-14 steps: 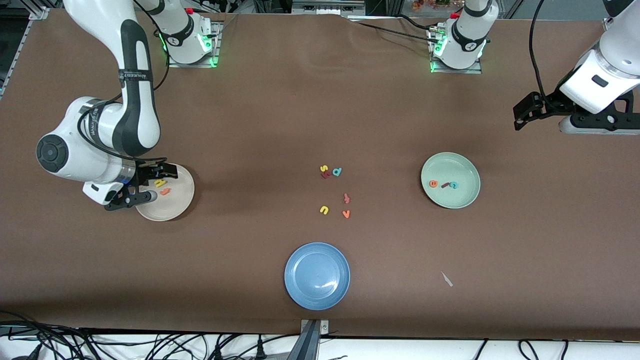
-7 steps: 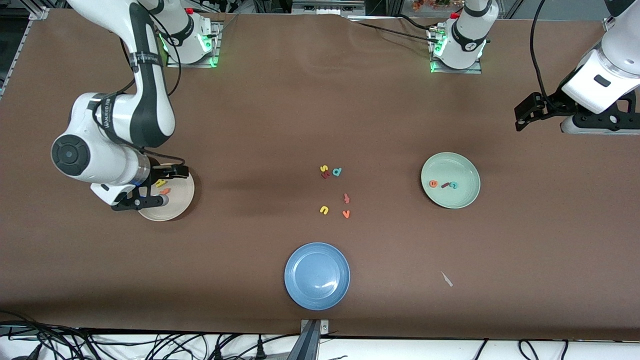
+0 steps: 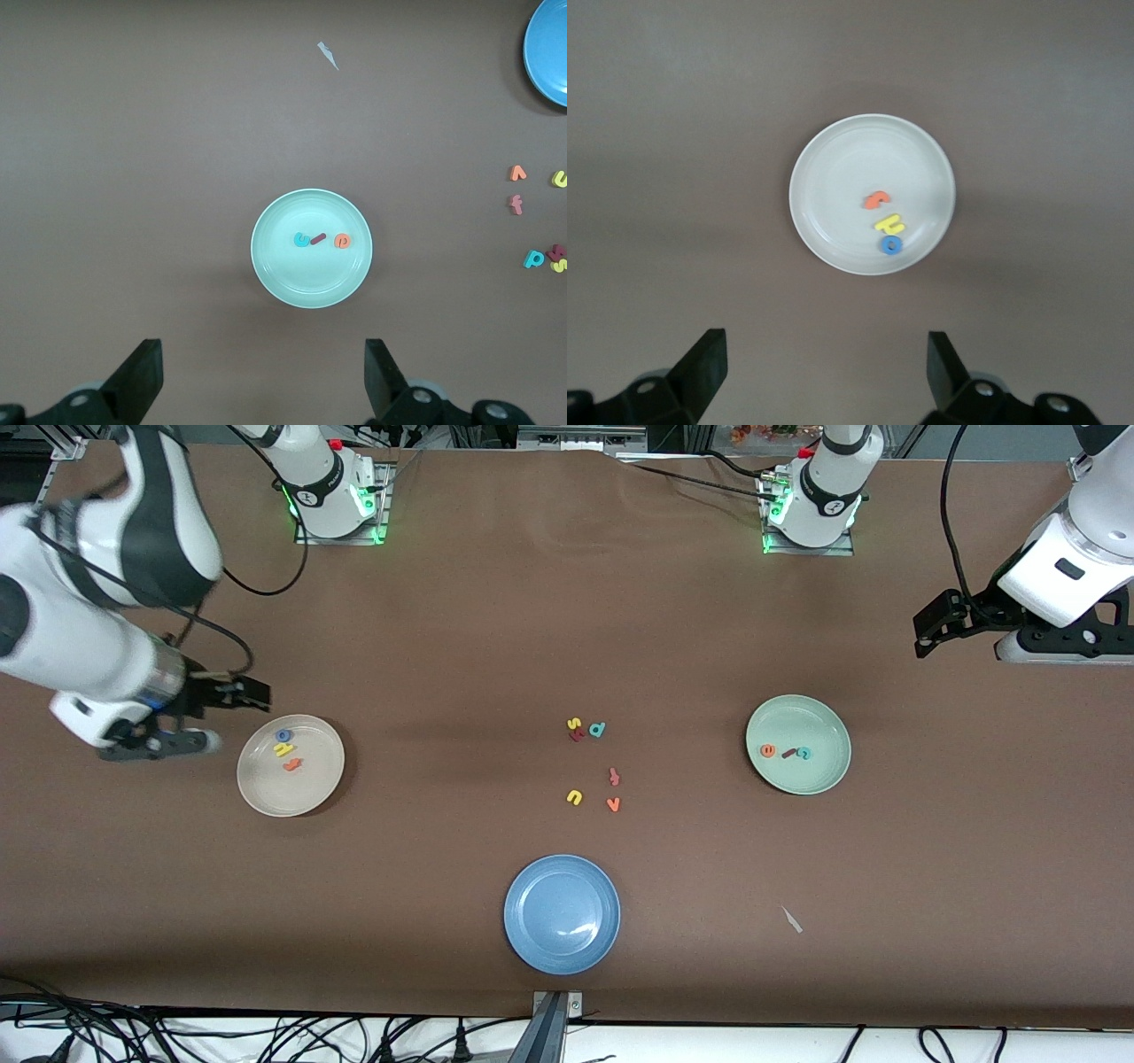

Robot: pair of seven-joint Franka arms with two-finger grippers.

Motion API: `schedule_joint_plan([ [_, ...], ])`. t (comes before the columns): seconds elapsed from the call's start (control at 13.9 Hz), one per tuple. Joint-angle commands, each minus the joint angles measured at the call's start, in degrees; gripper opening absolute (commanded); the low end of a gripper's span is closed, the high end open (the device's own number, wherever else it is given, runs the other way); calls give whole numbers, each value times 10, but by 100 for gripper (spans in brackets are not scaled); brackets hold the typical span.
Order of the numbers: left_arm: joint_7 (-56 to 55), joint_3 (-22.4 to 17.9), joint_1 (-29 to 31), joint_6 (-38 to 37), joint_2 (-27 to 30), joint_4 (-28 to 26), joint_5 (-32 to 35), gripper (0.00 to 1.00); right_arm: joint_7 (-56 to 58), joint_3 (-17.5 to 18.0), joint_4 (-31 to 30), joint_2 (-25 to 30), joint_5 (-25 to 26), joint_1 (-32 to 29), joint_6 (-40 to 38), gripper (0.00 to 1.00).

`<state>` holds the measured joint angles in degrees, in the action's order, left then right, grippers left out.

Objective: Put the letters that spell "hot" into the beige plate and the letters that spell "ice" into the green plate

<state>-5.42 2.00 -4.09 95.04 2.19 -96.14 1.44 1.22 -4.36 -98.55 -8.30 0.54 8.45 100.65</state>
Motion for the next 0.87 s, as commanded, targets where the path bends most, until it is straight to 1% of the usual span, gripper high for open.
schedule_joint_plan([
  [0.0,4,-2,-3,2,0,5,-8,100,-1,-11,-19,57,13,-4,-40,100],
  [0.07,4,-2,-3,2,0,5,-9,100,9,-23,-15,66,10,-1,-62,100],
  [0.14,4,-2,-3,2,0,5,-8,100,29,-42,-6,67,10,15,-78,100],
  [0.22,5,-2,-3,1,0,5,-9,100,40,-47,-2,69,9,24,-84,100],
  [0.36,4,-2,-3,2,0,5,-9,100,38,-49,13,73,1,21,-90,100],
  [0.65,2,-2,-3,1,0,5,-9,100,33,-56,15,85,-2,23,-92,100],
  [0.79,3,-2,-3,2,0,5,-9,100,33,-51,17,85,10,27,-95,100],
])
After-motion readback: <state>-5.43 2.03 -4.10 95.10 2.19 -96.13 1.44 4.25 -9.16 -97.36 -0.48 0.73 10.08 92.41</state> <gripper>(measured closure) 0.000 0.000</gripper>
